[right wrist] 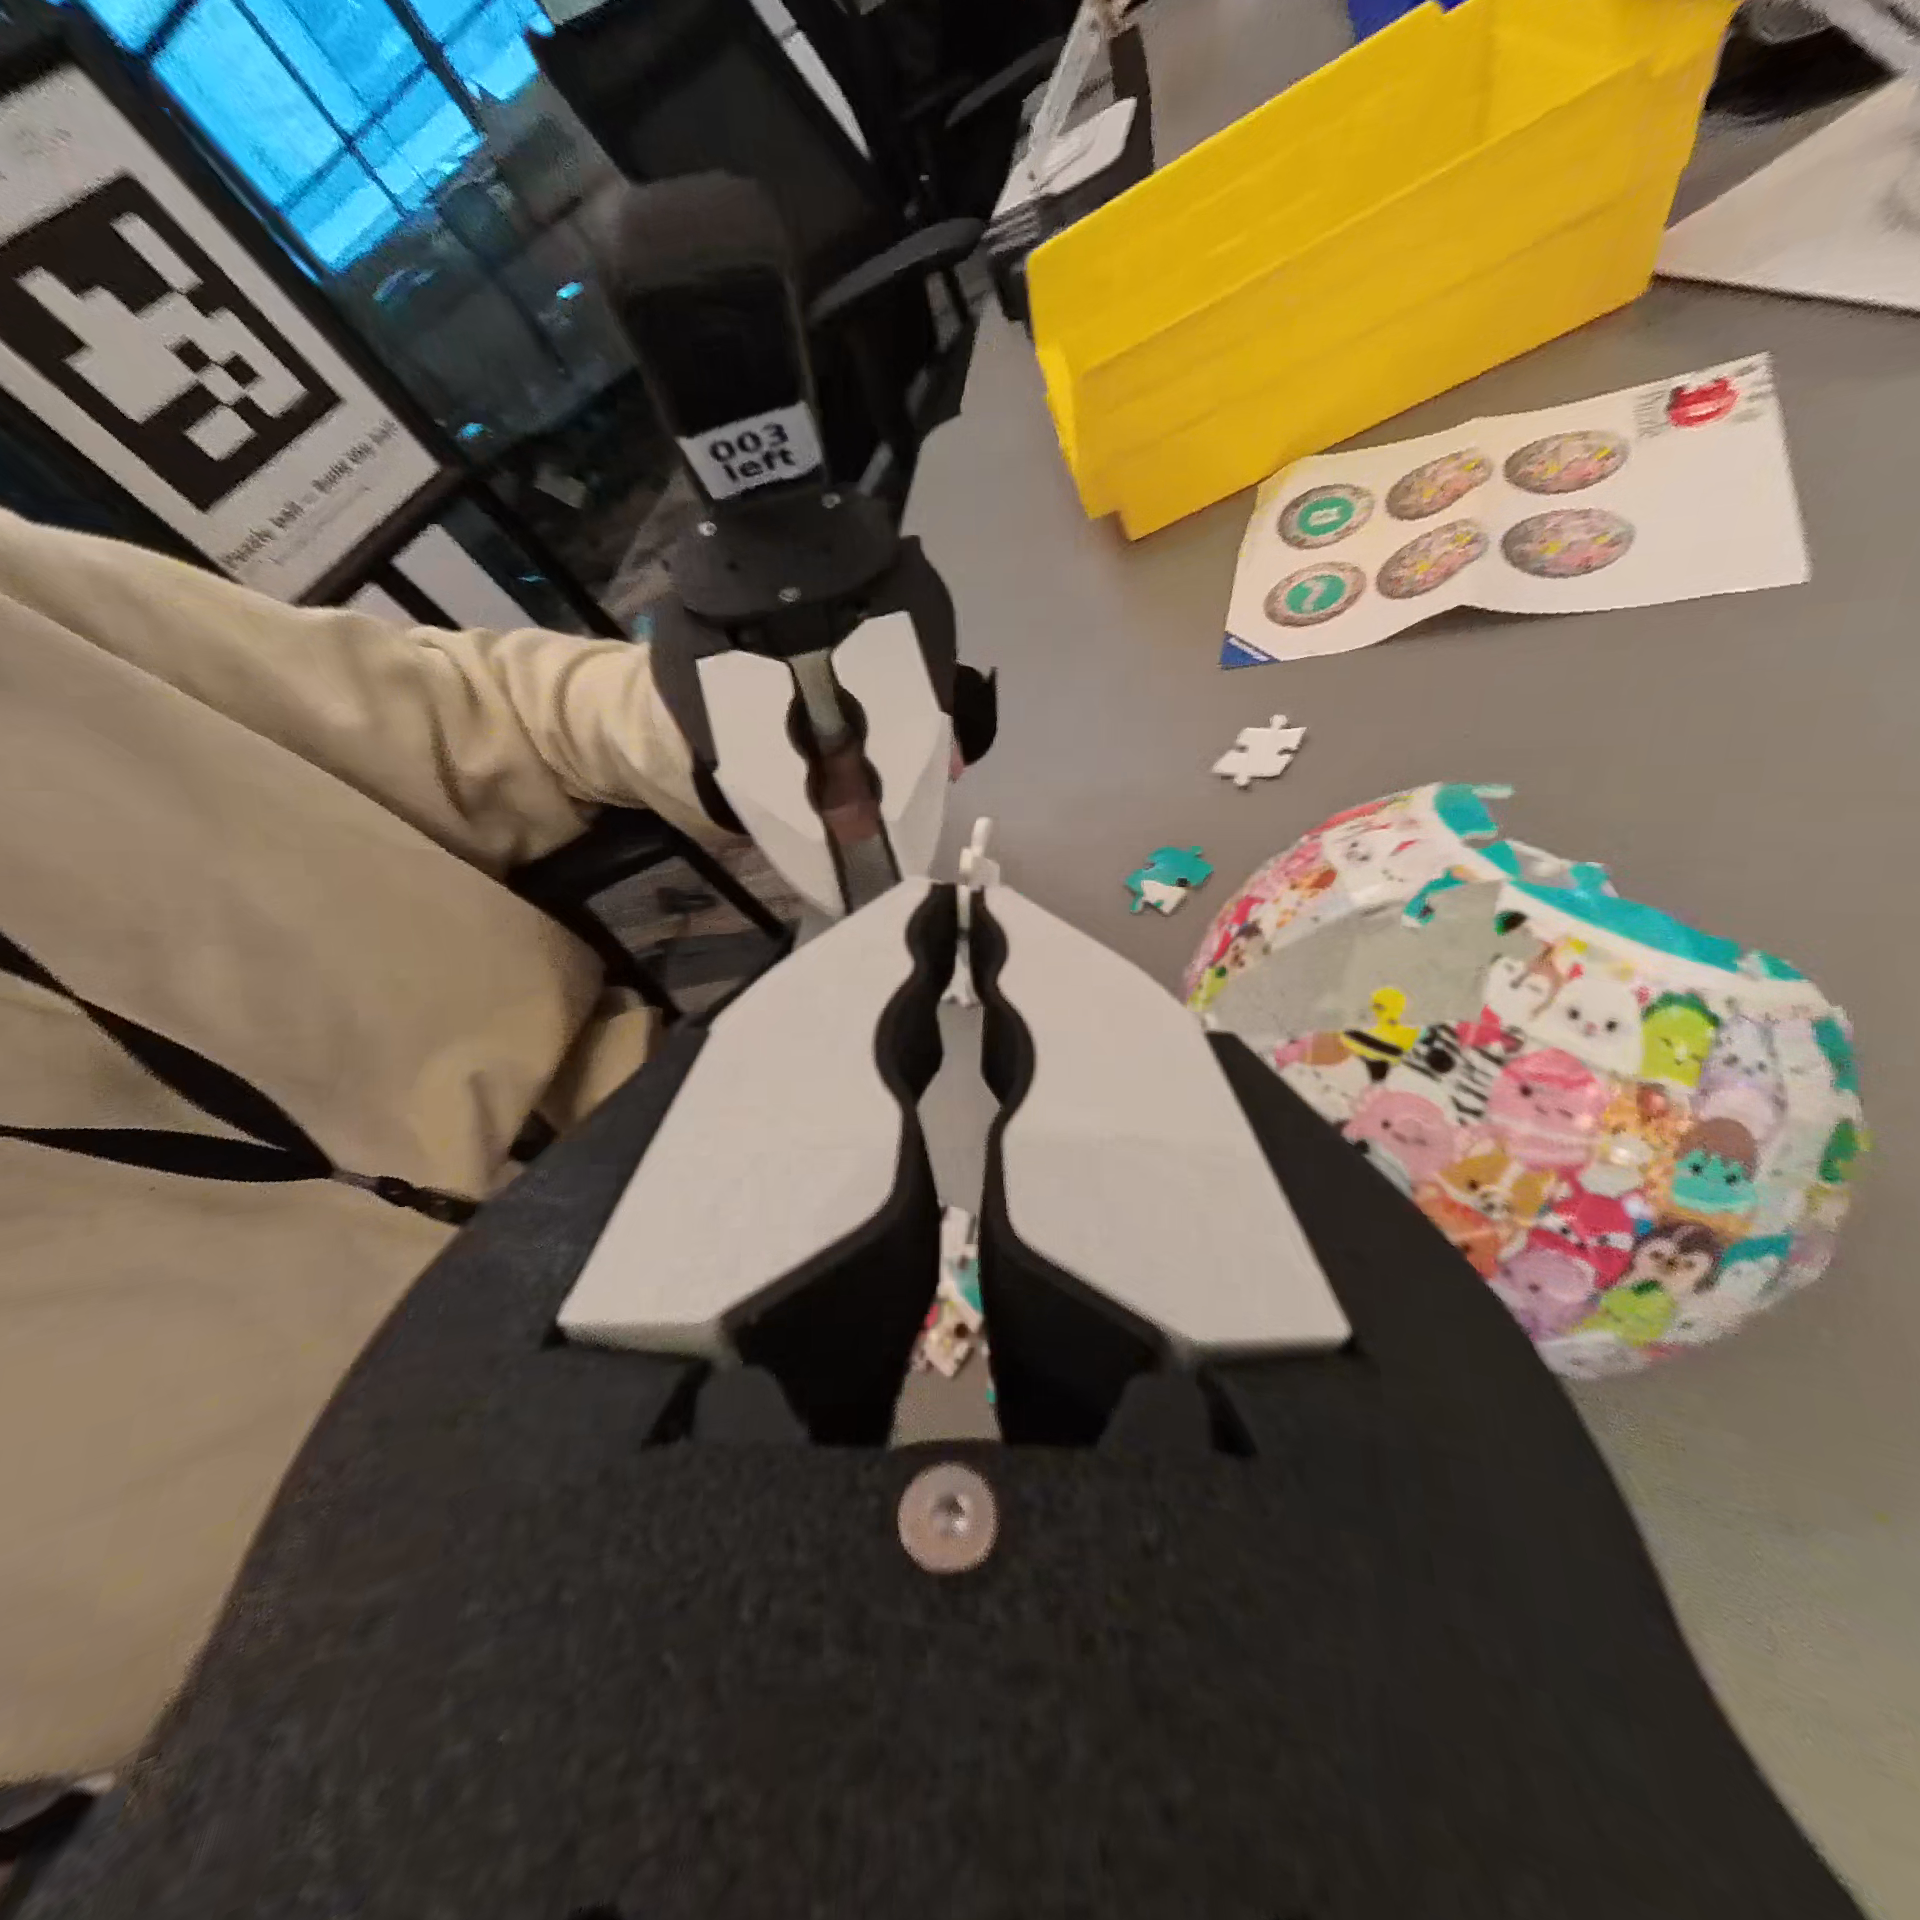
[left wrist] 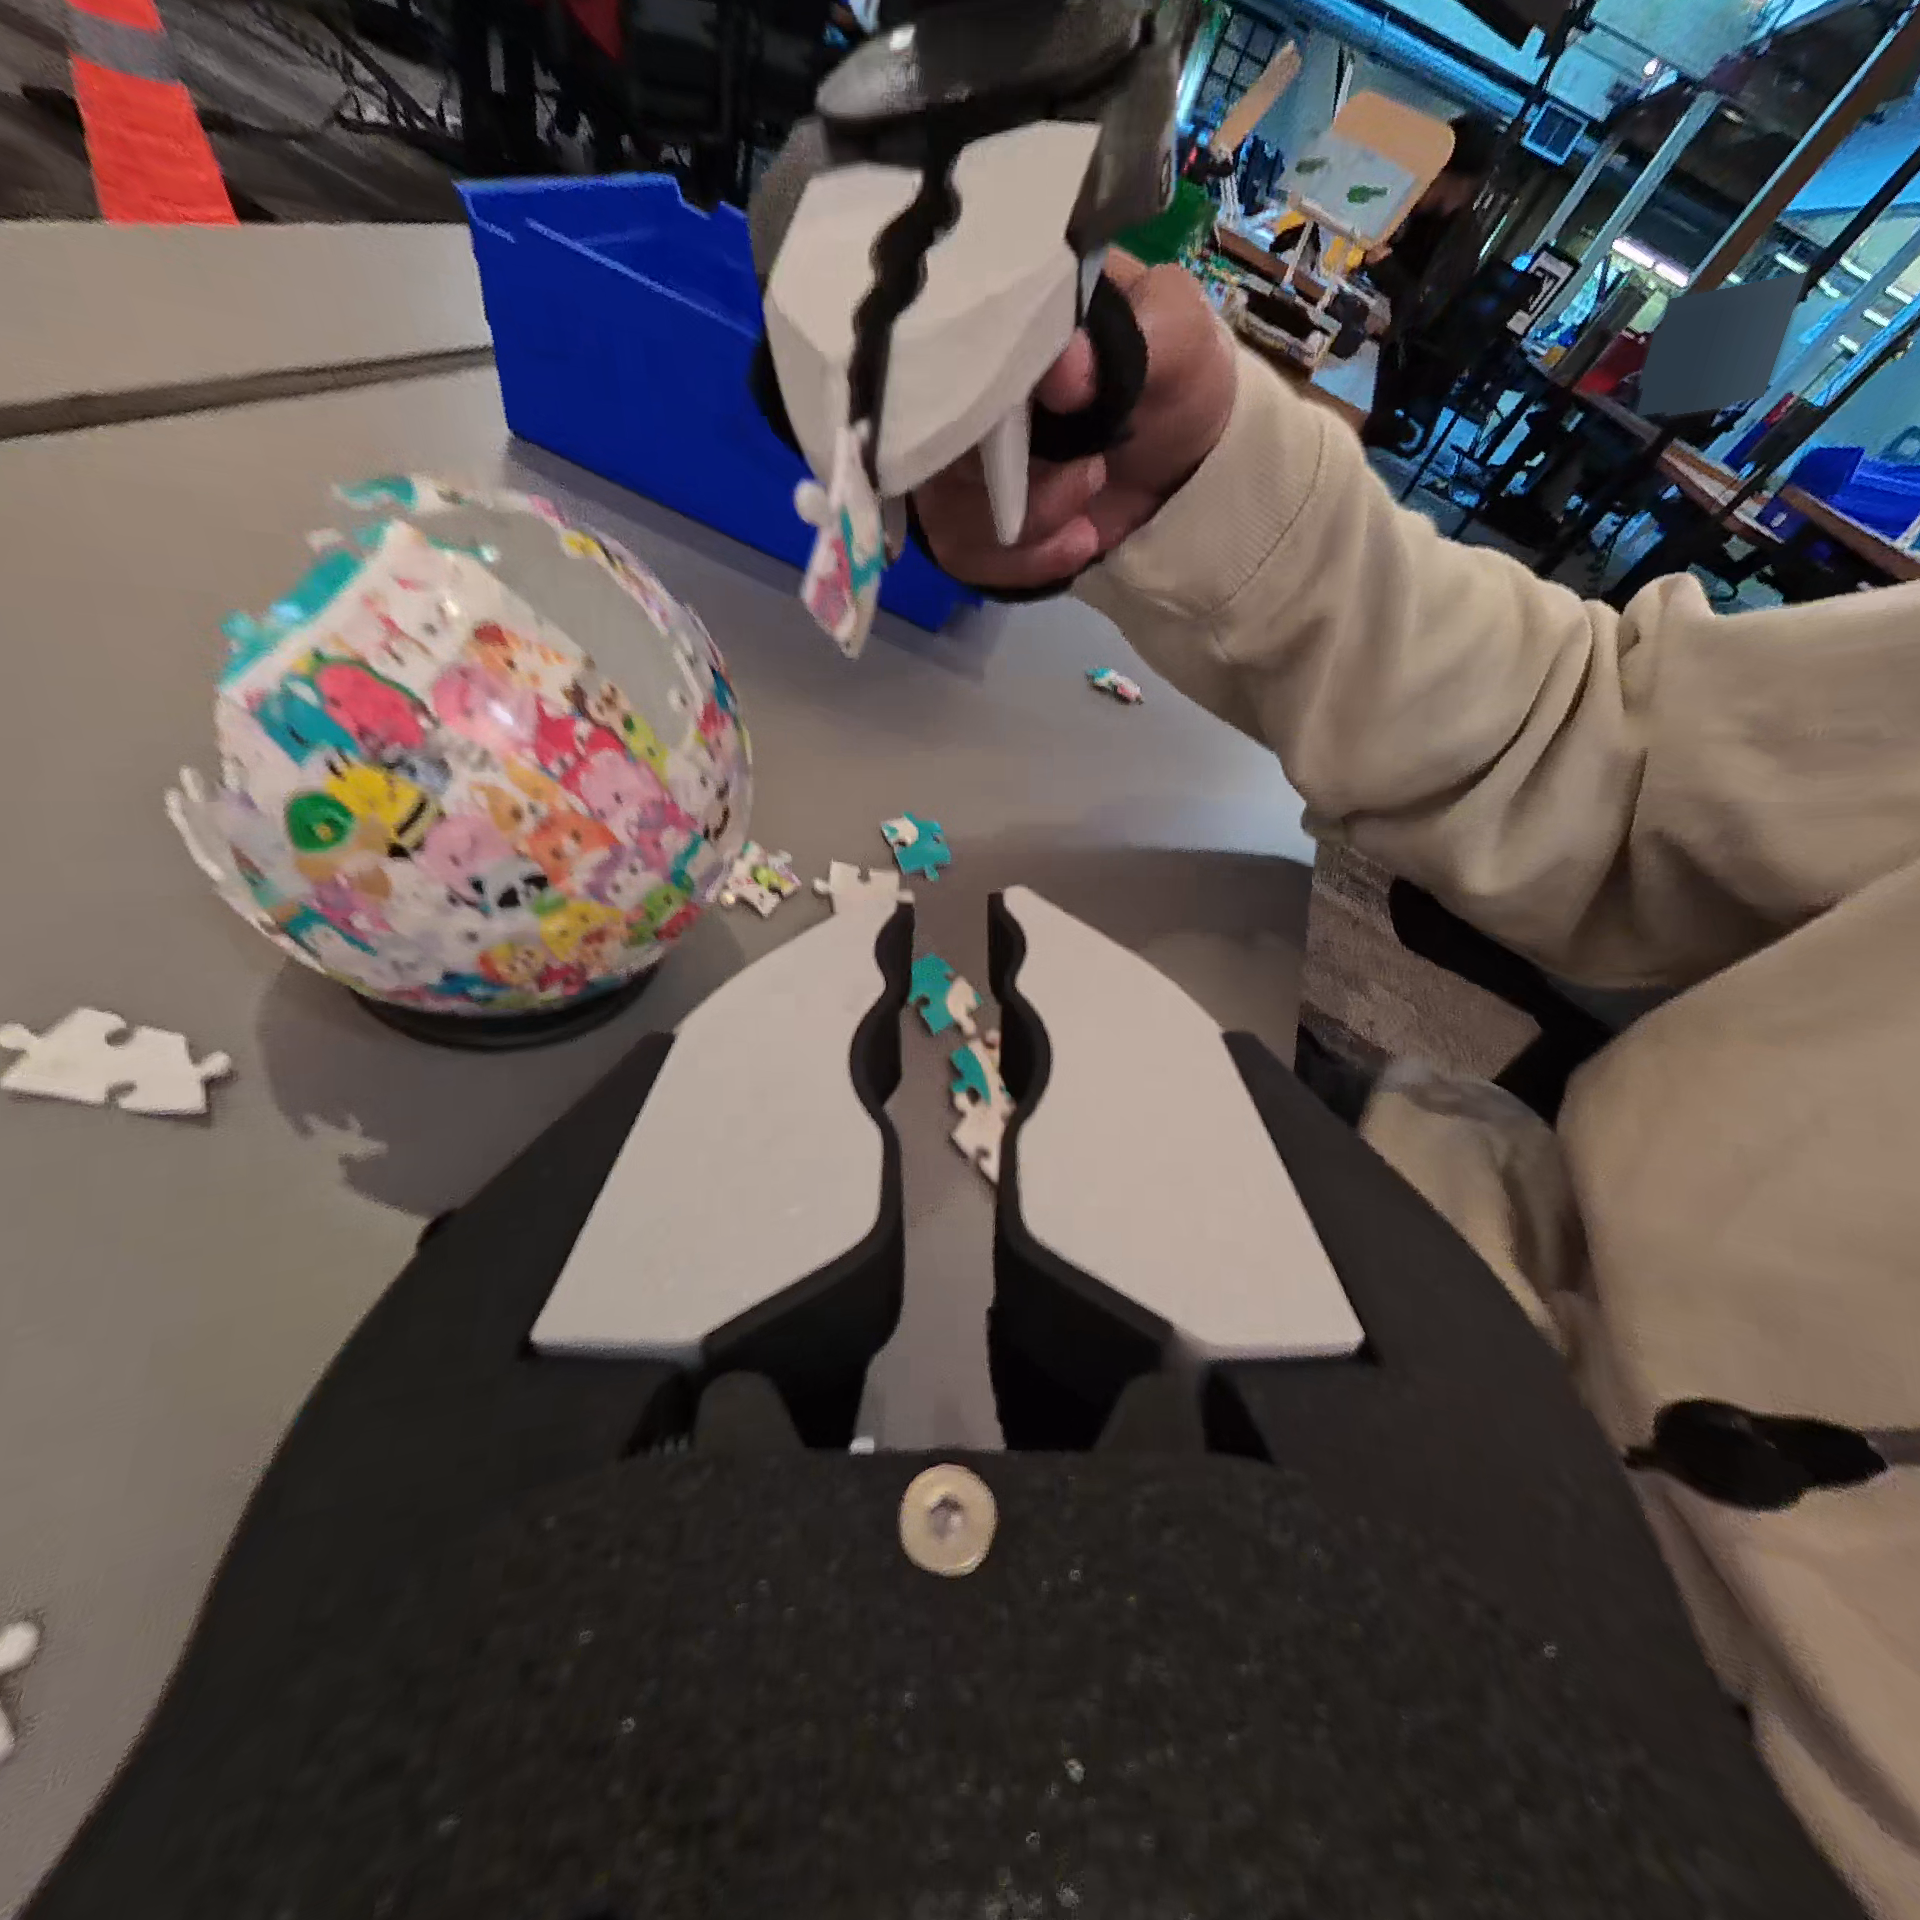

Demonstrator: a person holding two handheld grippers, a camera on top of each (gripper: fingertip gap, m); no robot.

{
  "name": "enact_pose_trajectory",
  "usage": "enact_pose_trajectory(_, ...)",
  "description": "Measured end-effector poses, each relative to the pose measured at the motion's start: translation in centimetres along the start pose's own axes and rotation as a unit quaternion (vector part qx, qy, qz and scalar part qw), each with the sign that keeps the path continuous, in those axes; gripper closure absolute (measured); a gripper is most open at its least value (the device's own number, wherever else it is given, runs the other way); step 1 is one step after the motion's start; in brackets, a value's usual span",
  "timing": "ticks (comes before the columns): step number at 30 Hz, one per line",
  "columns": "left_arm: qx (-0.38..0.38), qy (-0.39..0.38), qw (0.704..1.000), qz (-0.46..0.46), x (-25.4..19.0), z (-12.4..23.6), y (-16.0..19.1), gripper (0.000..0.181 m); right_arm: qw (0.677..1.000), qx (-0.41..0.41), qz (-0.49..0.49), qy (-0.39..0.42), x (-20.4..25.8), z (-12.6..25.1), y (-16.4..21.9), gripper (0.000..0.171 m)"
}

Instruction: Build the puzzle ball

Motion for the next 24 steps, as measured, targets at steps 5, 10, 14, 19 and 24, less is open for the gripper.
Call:
enact_pose_trajectory(5,-0.037,0.008,0.999,0.011,1.8,-0.7,-2.7,0.167,0.996,0.017,-0.019,-0.083,-0.2,-0.8,-1.3,0.169)
enact_pose_trajectory(10,-0.053,0.078,0.996,0.005,1.6,-1.8,-3.6,0.167,0.992,-0.032,-0.027,-0.121,0.0,-1.2,-1.7,0.169)
enact_pose_trajectory(14,-0.082,0.072,0.994,0.005,1.4,-1.7,-3.6,0.178,0.983,-0.095,-0.063,-0.147,0.1,-1.6,0.3,0.169)
enact_pose_trajectory(19,-0.075,0.112,0.990,0.031,0.9,-1.5,-3.6,0.180,0.981,-0.152,-0.061,-0.107,1.3,-1.4,3.5,0.167)
enact_pose_trajectory(24,-0.052,0.141,0.988,0.024,-0.1,-2.0,-3.5,0.180,0.993,-0.101,-0.020,-0.052,3.8,-2.6,5.8,0.167)
Point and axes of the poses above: each gripper's, where its closed fingertips meet, z back along the fingers, y out of its underside, x = y × z across the jaws, the point moved 9 cm from there along z, back along the fingers, and after that the axes turned 12 degrees about y, right-handed, at the moved point
